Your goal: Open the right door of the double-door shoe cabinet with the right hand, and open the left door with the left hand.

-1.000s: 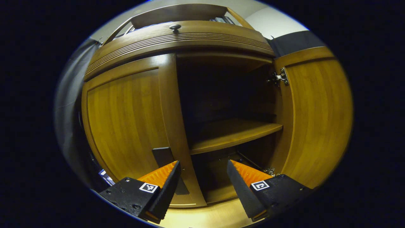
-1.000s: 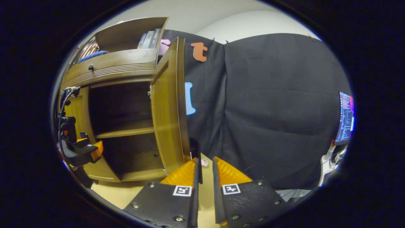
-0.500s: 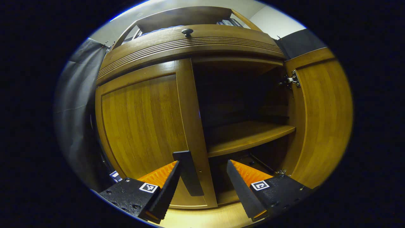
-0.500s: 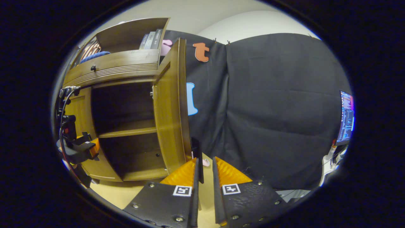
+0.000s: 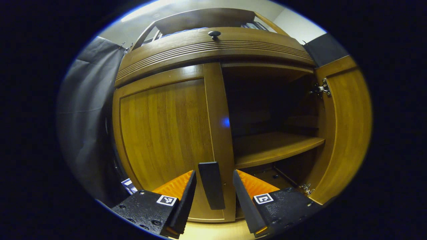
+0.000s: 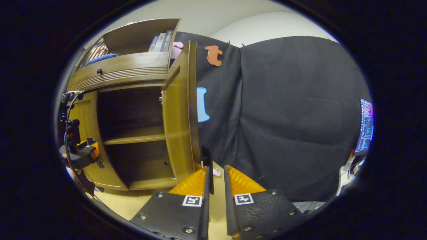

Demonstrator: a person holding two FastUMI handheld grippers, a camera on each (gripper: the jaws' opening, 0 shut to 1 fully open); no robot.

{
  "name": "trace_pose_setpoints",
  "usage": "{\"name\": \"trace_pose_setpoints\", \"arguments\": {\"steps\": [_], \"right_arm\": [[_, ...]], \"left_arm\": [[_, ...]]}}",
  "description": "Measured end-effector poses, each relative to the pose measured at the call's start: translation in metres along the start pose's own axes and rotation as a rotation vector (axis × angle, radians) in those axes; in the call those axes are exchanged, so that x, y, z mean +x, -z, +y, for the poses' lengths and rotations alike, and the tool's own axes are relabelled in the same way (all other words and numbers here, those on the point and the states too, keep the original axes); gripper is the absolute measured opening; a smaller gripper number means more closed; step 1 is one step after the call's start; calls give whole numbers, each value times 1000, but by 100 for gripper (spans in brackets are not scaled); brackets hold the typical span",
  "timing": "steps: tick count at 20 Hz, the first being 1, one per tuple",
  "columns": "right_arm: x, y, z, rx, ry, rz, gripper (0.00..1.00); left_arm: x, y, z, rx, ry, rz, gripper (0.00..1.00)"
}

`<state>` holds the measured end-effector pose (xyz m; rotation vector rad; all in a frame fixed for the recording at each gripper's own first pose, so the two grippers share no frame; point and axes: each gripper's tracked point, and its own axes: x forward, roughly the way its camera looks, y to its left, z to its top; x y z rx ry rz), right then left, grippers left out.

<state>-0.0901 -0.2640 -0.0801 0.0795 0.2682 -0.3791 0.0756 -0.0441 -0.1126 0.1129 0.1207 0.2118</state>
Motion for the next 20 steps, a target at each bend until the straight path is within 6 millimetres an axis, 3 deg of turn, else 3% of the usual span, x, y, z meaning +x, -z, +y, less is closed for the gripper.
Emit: {"name": "trace_pose_setpoints", "arguments": {"steps": [1, 3, 7, 11, 16, 20], "right_arm": [[0, -2, 0, -3, -3, -1, 21], [-2, -4, 1, -11, -10, -5, 21], [-10, -15, 3, -41, -22, -27, 21], [-23, -19, 5, -58, -46, -45, 21], [-36, -22, 25, -61, -124, -54, 21], [-35, -26, 54, -67, -226, -53, 21]], "left_arm": [[3, 3, 0, 3, 3, 15, 72], [9, 10, 7, -2, -14, 36, 55], [9, 10, 6, -47, 5, 39, 34], [-1, 11, 7, -89, 26, 64, 32], [-27, 9, 12, -132, 53, 75, 31], [-66, 15, 26, -170, 48, 96, 29]]}}
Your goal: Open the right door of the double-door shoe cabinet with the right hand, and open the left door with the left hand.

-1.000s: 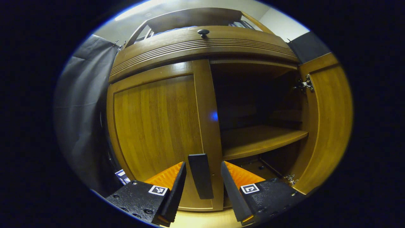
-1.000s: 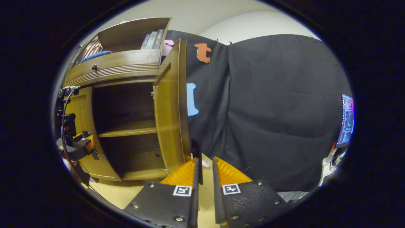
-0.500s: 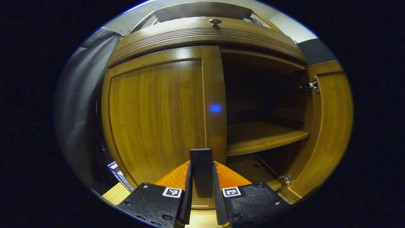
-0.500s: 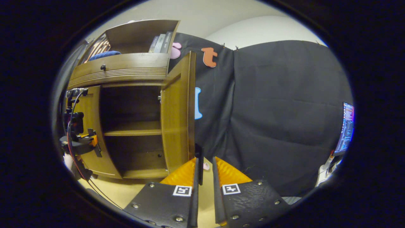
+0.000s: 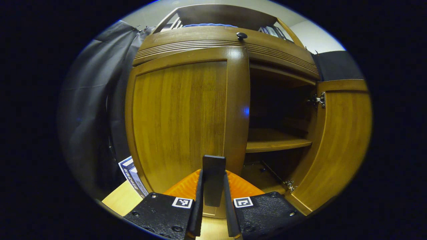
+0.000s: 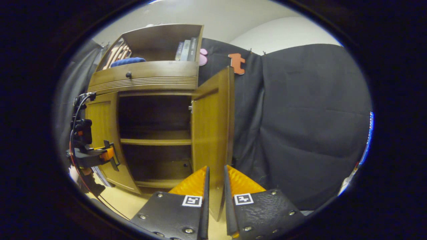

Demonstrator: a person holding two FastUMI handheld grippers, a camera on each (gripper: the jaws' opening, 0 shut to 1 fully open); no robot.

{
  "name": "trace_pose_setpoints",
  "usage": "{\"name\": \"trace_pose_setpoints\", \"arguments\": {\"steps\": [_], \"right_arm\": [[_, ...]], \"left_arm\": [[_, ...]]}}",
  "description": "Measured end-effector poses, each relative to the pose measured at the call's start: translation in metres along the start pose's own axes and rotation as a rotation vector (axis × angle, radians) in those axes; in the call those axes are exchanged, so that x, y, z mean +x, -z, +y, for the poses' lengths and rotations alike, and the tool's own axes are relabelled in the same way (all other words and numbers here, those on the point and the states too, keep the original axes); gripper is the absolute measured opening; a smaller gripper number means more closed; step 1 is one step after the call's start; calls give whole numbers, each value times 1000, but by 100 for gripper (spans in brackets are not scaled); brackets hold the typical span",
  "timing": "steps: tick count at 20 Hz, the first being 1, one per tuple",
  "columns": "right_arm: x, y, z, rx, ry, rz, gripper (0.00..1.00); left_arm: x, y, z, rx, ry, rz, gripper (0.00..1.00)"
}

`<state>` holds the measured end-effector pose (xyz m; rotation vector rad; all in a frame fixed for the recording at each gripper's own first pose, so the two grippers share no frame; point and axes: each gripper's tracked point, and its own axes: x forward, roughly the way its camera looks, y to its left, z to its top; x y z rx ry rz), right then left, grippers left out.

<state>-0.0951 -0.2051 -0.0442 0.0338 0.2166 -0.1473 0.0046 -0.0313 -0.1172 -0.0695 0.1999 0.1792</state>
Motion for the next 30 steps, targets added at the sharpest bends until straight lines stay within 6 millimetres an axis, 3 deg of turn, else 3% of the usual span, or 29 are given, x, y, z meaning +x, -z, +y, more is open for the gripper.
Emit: {"name": "trace_pose_setpoints", "arguments": {"steps": [3, 7, 19, 30], "right_arm": [[11, -2, 26, -6, -82, -1, 21], [21, -1, 61, -4, -192, 8, 21], [39, 3, 157, -37, -471, 34, 21], [41, 12, 208, -46, -619, 46, 21]], "left_arm": [[-22, 1, 10, -25, -10, 10, 32], [-47, 3, 24, -44, -29, 20, 27], [-95, 4, 63, -32, -111, 35, 11], [-128, 6, 105, -11, -205, 49, 8]]}}
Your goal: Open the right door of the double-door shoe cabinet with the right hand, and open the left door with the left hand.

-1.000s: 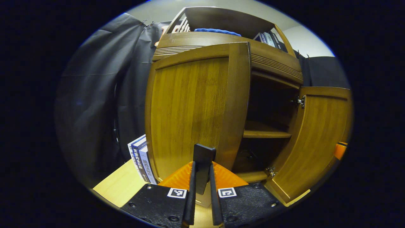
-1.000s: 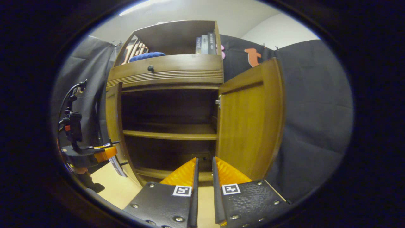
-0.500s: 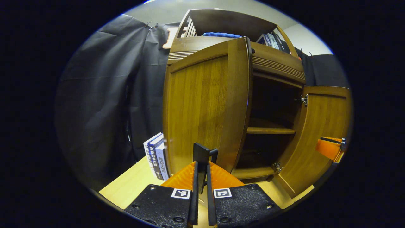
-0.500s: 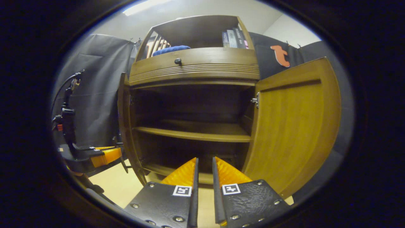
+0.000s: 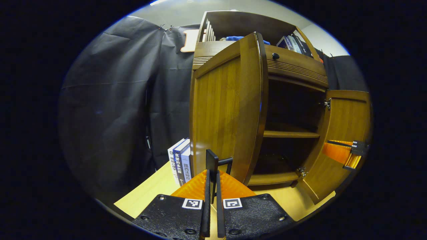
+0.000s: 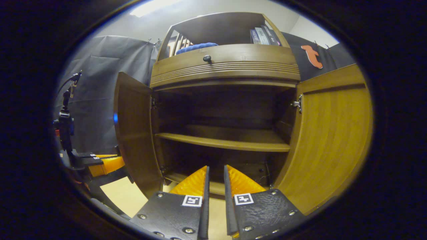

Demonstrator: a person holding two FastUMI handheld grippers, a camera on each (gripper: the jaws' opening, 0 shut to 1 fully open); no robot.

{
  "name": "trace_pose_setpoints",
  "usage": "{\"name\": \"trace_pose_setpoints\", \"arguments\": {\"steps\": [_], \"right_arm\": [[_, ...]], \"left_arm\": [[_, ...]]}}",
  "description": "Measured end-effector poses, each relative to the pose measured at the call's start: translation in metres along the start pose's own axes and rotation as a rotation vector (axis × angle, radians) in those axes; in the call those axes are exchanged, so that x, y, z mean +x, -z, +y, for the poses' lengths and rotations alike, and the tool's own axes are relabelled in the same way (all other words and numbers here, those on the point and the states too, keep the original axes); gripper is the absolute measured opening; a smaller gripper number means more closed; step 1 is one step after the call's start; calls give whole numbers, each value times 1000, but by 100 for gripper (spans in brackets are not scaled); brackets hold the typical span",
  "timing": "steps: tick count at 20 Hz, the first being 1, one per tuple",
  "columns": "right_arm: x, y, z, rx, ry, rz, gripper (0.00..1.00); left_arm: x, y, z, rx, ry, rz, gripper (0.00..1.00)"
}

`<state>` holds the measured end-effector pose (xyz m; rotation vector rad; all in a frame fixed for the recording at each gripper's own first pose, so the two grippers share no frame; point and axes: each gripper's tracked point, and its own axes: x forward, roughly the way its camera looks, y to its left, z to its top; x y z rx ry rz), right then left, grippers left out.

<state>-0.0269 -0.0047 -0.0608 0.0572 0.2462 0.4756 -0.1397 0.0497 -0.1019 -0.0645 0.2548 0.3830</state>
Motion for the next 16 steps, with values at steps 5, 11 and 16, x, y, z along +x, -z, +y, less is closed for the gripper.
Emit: {"name": "trace_pose_setpoints", "arguments": {"steps": [5, 11, 16], "right_arm": [[9, 0, 3, 6, -21, 3, 21], [13, 6, 10, 9, -45, 15, 21], [17, 8, 15, 11, -64, 19, 21]], "left_arm": [[-6, -1, 30, 25, -68, 0, 5], [-14, 1, 63, -4, -126, 4, 4], [-20, 4, 83, -14, -169, 9, 4]]}}
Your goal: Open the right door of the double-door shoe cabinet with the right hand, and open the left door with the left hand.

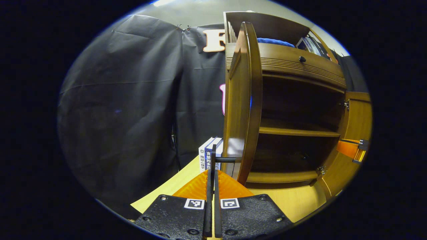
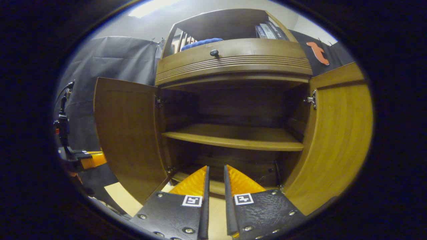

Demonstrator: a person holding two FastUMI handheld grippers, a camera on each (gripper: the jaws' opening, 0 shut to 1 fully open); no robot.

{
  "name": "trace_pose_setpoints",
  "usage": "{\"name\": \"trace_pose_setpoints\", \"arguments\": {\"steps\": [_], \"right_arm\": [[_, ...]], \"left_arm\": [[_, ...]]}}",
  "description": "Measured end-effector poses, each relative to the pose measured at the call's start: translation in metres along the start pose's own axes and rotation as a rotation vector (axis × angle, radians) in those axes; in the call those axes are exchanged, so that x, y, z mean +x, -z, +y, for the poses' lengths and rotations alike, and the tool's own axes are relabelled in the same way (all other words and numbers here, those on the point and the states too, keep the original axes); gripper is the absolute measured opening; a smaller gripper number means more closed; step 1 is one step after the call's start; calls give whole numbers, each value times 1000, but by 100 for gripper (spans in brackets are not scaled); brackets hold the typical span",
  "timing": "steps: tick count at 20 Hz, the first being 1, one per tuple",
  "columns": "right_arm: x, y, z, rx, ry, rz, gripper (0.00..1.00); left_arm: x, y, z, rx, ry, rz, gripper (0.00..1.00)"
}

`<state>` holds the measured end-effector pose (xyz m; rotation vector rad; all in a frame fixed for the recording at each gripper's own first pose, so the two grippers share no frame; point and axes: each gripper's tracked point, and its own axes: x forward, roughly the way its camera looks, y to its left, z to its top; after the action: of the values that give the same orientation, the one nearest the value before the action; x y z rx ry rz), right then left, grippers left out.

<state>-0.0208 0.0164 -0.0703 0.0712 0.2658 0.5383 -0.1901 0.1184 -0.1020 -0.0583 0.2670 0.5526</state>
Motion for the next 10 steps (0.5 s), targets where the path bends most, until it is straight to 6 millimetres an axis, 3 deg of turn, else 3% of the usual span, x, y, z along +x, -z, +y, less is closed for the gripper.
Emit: {"name": "trace_pose_setpoints", "arguments": {"steps": [4, 5, 6, 7, 8, 9, 10], "right_arm": [[-1, 2, 3, -4, -5, 1, 21], [-2, 2, 3, -4, -5, 1, 21], [-2, 3, 2, -2, -4, 2, 21], [-2, 4, 2, 1, -4, 4, 21], [-4, 5, 1, 2, -3, 6, 21], [-4, 5, 1, 2, -2, 7, 21], [-5, 6, 1, 3, -1, 7, 21]], "left_arm": [[-1, 2, 10, -13, -31, 5, 7], [-1, 4, 12, -18, -37, 9, 1], [-1, 4, 15, -24, -44, 12, 1], [-1, 5, 17, -29, -51, 14, 7], [-1, 6, 18, -33, -60, 17, 7], [-1, 7, 20, -40, -69, 19, 1], [-2, 7, 22, -46, -79, 20, 1]]}}
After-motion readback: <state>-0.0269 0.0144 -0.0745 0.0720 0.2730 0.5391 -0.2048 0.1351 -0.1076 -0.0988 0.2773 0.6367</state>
